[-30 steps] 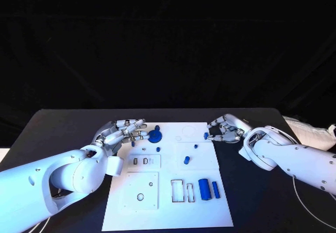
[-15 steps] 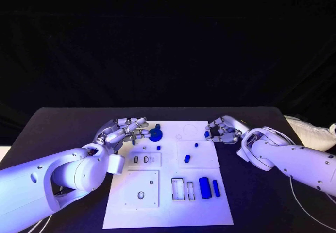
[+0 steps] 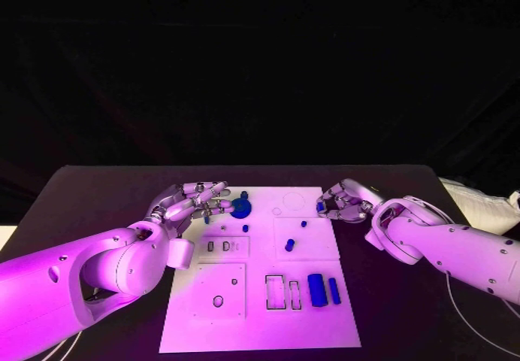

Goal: Assemble the parts on the task board

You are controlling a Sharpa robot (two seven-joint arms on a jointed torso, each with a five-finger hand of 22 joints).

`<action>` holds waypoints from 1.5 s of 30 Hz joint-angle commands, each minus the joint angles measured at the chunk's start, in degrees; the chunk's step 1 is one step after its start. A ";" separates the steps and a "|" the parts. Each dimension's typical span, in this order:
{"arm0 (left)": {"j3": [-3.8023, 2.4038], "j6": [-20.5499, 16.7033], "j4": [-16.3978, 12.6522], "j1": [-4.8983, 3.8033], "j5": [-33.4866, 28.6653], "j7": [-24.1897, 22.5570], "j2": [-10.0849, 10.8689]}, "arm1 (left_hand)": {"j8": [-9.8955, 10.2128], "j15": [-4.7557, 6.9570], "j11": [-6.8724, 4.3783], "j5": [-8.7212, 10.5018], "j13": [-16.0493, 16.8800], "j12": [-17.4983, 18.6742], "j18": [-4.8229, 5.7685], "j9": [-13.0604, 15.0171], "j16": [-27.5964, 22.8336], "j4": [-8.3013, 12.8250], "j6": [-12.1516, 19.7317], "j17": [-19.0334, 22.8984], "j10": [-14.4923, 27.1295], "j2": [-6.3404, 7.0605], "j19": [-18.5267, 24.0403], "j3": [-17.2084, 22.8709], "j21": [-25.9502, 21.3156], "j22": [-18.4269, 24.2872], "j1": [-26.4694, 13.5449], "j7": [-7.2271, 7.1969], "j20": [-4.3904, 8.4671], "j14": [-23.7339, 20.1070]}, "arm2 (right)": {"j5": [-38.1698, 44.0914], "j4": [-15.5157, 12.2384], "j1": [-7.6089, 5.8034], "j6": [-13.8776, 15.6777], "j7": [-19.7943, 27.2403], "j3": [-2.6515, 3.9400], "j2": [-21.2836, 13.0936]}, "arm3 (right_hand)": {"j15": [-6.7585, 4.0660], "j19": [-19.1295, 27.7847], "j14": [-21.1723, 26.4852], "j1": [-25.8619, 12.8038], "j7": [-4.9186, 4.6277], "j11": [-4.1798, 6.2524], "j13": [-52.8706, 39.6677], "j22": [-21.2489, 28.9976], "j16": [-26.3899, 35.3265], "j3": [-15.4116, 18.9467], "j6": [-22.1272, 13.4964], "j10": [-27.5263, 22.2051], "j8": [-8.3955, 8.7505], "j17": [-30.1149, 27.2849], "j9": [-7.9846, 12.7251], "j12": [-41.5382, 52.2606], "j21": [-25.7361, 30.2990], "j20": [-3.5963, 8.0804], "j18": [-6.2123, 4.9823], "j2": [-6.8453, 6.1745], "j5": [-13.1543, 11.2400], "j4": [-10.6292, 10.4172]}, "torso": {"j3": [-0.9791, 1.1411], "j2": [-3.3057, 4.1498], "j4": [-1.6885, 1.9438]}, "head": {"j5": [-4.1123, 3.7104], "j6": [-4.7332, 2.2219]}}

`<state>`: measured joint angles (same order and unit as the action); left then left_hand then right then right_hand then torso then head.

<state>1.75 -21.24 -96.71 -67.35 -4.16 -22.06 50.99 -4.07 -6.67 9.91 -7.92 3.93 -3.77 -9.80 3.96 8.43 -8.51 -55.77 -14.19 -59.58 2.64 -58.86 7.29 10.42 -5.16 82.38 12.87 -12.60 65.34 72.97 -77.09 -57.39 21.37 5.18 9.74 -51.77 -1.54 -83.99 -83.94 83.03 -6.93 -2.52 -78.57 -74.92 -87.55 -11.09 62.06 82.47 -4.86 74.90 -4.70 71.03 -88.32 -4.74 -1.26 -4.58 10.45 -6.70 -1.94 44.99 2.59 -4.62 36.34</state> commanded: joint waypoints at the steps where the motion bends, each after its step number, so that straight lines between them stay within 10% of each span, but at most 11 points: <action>1: -0.03 1.09 -0.09 -0.01 -0.08 -0.32 -0.13 | 0.15 0.00 -0.07 0.27 -0.05 -0.02 -0.54 -0.02 -0.21 0.29 0.15 -0.05 0.13 -0.48 -0.31 -0.08 -0.34 0.05 0.19 0.13 -0.17 -0.09 | 0.53 0.05 0.05 -1.31 0.31 0.00 0.13 | -0.43 -4.30 -5.02 0.03 0.04 0.59 1.19 -12.00 -0.30 -0.43 0.74 -0.05 -0.36 10.14 -0.10 0.06 -0.29 0.38 0.54 0.66 -0.33 0.12 | 0.00 0.01 0.04 | -0.06 0.09; 26: -0.03 0.82 0.09 -0.01 -0.08 -0.24 0.14 | 0.15 0.00 -0.06 0.28 -0.05 -0.02 -0.54 -0.02 -0.23 0.33 0.16 -0.08 0.14 -0.52 -0.33 -0.08 -0.35 0.06 0.19 0.16 -0.17 -0.08 | -0.54 -3.64 -0.36 3.96 -3.14 0.43 0.45 | -1.67 -4.34 -5.08 -2.55 1.82 2.03 0.85 -12.07 -0.35 -1.55 4.92 0.39 -1.68 10.37 -0.76 0.17 -0.30 1.54 0.56 1.86 -0.30 0.23 | -0.09 -0.19 0.13 | 0.05 0.01; 45: -0.03 0.92 1.91 -0.03 -0.70 -0.87 0.20 | 0.15 0.00 -0.05 0.28 -0.06 -0.02 -0.55 -0.02 -0.25 0.37 0.17 -0.11 0.15 -0.55 -0.34 -0.07 -0.37 0.07 0.19 0.17 -0.17 -0.08 | 9.38 -12.25 -0.97 1.17 -16.30 0.13 8.67 | -1.87 -4.30 -5.02 -2.64 1.88 2.17 1.23 -11.98 -0.19 -2.23 4.53 0.24 -1.29 10.06 -0.68 -0.58 -0.25 1.80 0.53 2.62 0.25 0.57 | -1.51 -1.70 1.65 | 1.28 1.68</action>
<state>1.75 -21.24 -95.01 -67.35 -4.25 -22.06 51.18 -4.07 -6.67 9.91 -7.92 3.93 -3.77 -9.81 3.96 8.43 -8.51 -55.77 -14.23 -59.58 2.64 -58.86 7.29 10.42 -5.17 82.38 12.87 -12.60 65.34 77.38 -88.97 -58.56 24.42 -6.21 9.97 -43.58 -2.99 -84.00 -84.13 80.12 -6.23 -0.97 -79.05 -74.90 -87.55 -13.01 65.61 82.40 -5.88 74.93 -5.25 70.76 -88.32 -3.49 -1.25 -2.50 10.51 -6.39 -3.11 43.63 3.89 -3.60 37.69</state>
